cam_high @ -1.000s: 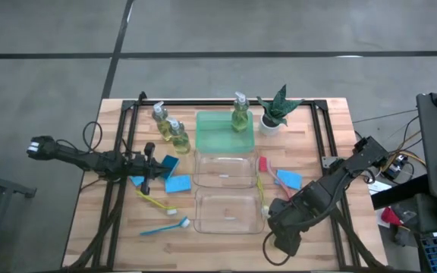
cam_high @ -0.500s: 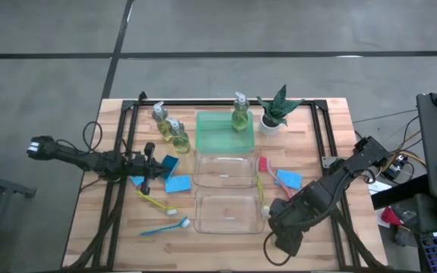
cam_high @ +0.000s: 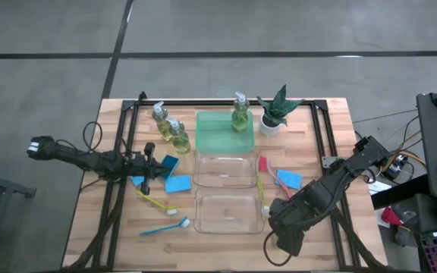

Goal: Pick & Place Kitchen Sink Supplies
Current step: Put the transparent soap dispenser into the blue bin

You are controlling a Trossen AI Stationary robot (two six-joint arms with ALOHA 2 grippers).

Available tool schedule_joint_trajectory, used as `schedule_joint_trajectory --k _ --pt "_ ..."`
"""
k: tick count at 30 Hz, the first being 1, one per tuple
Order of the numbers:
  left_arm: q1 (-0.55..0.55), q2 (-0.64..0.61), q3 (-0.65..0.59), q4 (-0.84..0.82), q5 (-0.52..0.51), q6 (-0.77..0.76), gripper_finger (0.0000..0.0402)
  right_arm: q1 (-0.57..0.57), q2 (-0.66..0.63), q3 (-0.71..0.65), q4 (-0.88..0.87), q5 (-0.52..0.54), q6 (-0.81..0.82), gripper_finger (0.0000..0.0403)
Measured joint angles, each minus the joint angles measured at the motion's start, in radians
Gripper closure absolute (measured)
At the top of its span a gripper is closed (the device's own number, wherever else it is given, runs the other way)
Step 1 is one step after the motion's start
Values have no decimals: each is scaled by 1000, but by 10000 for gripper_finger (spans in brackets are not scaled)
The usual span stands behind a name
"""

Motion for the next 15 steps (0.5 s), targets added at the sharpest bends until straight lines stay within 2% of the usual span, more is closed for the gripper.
schedule_joint_trajectory --k 15 --pt "0 0 0 0 0 0 401 -7 -4 30 -59 41 -30 290"
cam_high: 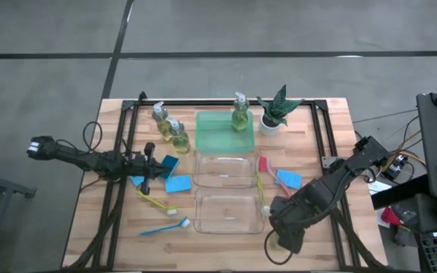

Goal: Pick & Place Kitchen Sink Supplies
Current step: Put the transparent soap dispenser into the blue bin

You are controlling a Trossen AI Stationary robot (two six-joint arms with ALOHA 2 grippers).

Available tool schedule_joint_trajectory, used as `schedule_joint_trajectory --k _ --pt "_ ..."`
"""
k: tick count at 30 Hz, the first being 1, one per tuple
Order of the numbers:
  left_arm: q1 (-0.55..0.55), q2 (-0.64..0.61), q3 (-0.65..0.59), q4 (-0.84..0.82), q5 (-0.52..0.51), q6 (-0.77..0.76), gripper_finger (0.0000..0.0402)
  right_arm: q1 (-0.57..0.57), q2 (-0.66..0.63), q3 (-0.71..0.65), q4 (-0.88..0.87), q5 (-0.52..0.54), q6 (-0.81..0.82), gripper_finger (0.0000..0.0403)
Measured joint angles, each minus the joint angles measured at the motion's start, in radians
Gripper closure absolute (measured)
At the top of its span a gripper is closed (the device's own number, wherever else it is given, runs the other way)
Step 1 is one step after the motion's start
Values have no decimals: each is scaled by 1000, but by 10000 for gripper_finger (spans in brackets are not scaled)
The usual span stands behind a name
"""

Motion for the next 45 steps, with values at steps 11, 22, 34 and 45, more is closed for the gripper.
schedule_joint_trajectory --k 11,22,34,45 --pt "0 0 0 0 0 0 401 -14 -11 2 -25 -5 -40 293" --pt "0 0 0 0 0 0 401 -63 -102 3 -73 -8 -59 294" --pt "0 0 0 0 0 0 401 -177 -255 3 -107 25 -76 294" --pt "0 0 0 -1 0 0 401 -291 -358 3 -105 -1 -176 294"
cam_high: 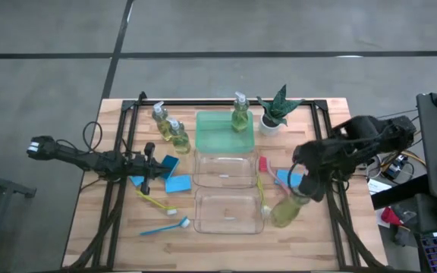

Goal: Pick & Place Kitchen Sink Supplies
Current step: Put the transparent soap dispenser into the blue bin

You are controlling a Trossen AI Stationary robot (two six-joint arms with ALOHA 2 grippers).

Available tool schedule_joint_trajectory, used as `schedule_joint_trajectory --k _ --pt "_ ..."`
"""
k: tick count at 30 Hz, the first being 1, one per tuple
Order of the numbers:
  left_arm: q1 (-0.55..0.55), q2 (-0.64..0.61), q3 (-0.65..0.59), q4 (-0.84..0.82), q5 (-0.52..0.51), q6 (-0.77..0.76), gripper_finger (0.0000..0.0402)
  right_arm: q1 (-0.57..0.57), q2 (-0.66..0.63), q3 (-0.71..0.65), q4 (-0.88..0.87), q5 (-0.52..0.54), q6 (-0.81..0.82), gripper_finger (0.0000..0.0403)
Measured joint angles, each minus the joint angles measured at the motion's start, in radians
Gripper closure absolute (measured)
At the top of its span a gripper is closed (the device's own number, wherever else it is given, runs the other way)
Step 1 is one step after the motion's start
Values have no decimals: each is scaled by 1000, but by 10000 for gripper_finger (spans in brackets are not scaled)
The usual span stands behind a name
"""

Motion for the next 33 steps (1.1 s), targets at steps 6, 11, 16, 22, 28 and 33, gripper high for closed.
schedule_joint_trajectory --k 6,11,16,22,28,33 --pt "0 0 0 0 0 0 401 -49 -31 0 1 -3 -28 294" --pt "0 0 0 0 0 0 401 -82 -32 0 2 -2 -54 295" --pt "0 0 0 0 0 0 401 -92 -3 -3 3 -3 -105 298" --pt "0 0 0 0 0 0 401 -90 53 -8 11 -8 -144 329" --pt "0 0 0 -1 0 0 401 -41 146 -51 5 13 -209 389" --pt "0 0 0 0 0 0 401 -33 205 -50 5 14 -260 391"
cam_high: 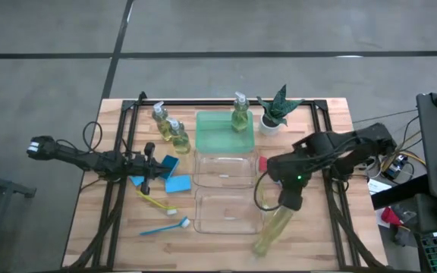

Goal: Pick & Place Kitchen Sink Supplies
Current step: Put the transparent soap dispenser into the blue bin

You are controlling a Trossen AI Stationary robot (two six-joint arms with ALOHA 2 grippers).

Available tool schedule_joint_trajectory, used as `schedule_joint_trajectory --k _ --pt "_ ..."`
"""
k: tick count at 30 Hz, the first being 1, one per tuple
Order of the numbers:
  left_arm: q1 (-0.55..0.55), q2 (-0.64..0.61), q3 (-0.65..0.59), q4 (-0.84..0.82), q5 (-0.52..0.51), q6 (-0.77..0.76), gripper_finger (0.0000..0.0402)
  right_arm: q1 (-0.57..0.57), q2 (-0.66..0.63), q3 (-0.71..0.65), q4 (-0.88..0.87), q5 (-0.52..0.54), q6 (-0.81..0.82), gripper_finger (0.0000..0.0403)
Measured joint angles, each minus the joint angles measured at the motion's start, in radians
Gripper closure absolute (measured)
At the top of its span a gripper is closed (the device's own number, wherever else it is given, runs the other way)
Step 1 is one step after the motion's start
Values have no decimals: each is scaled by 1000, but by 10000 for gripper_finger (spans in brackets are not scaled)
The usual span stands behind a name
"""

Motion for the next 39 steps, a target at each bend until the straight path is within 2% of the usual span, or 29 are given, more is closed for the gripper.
schedule_joint_trajectory --k 8,17,21,27,32,35,39 --pt "0 0 0 0 0 0 401 14 -6 0 -2 13 -15 390" --pt "0 0 0 1 0 0 401 181 36 0 202 139 -42 380" --pt "0 0 0 0 0 0 401 257 113 -1 211 198 -73 338" --pt "0 0 0 1 0 0 401 323 250 -2 170 230 -118 249" --pt "0 0 0 0 0 0 401 354 354 -5 71 268 -149 179" --pt "0 0 0 0 0 0 401 365 399 -21 57 272 -182 151" --pt "0 0 0 -1 0 0 401 388 426 -62 132 288 -270 130"
